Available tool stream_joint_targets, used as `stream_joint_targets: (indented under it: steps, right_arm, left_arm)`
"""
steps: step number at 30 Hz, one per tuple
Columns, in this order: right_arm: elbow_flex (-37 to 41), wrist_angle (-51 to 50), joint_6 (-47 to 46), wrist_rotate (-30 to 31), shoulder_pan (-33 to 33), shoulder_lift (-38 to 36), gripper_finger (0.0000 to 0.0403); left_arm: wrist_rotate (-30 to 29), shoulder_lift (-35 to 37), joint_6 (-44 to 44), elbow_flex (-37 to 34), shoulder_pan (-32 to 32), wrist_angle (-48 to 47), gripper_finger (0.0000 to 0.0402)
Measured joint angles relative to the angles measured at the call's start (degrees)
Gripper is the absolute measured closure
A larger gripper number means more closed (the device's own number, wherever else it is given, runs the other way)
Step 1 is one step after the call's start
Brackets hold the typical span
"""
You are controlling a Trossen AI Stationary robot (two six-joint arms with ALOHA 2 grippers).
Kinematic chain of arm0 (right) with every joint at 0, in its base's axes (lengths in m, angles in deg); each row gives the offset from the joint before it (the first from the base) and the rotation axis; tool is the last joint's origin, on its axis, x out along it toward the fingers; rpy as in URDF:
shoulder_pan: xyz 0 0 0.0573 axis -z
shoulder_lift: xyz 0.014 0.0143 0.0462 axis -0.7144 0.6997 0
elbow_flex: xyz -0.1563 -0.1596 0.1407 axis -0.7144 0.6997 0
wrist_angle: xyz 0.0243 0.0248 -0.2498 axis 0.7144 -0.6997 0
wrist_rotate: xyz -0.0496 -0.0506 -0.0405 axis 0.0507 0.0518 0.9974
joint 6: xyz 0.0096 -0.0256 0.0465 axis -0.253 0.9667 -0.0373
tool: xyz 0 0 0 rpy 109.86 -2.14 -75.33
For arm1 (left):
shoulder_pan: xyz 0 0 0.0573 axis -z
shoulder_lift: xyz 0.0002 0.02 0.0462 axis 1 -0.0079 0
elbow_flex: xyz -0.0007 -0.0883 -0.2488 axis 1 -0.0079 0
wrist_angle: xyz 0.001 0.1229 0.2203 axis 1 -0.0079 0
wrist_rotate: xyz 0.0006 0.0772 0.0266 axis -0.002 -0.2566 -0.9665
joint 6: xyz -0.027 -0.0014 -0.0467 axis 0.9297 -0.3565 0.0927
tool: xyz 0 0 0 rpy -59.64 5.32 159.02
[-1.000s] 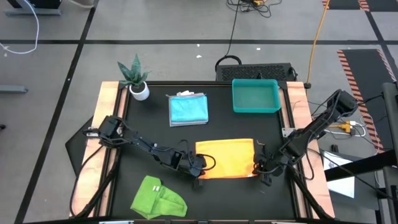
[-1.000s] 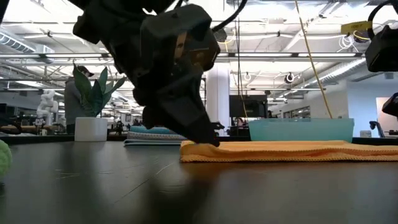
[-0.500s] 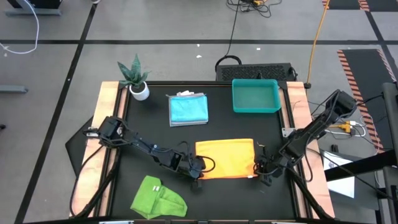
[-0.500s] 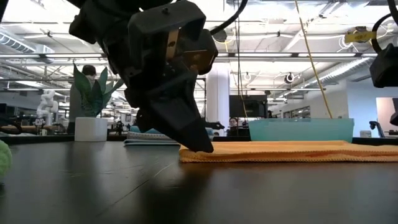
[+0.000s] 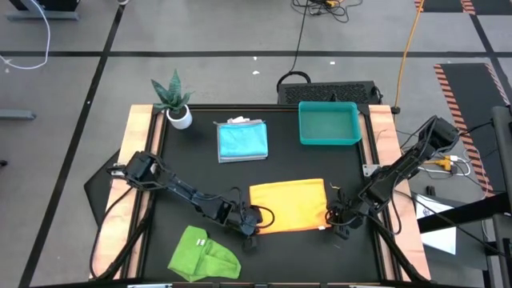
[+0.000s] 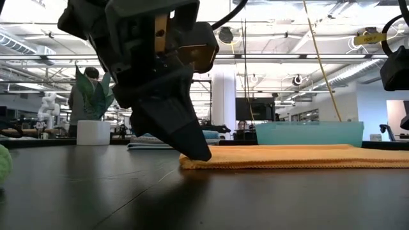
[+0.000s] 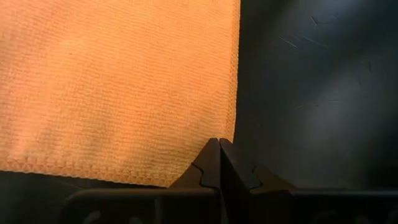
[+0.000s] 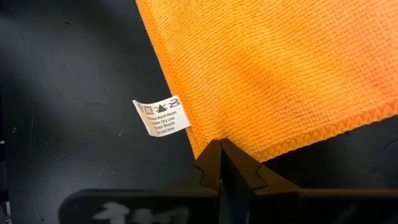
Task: Fold microfiber towels
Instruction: Fold the yellow microfiber towel
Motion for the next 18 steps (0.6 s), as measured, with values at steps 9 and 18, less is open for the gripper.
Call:
stream_joint_targets:
  steps: [9, 18]
  right_arm:
    - [-0.04, -3.48, 2.54, -0.54, 2.06, -0.26, 0.0403]
    - [0.00, -11.29, 8.62, -1.14, 10.78, -1.09, 0.0403]
  left_arm:
    - [-0.74, -3.48, 6.50, 0.26, 0.43, 5.85, 0.0401]
    - [-1.41, -3.84, 11.89, 2.09, 2.04, 5.20, 0.0401]
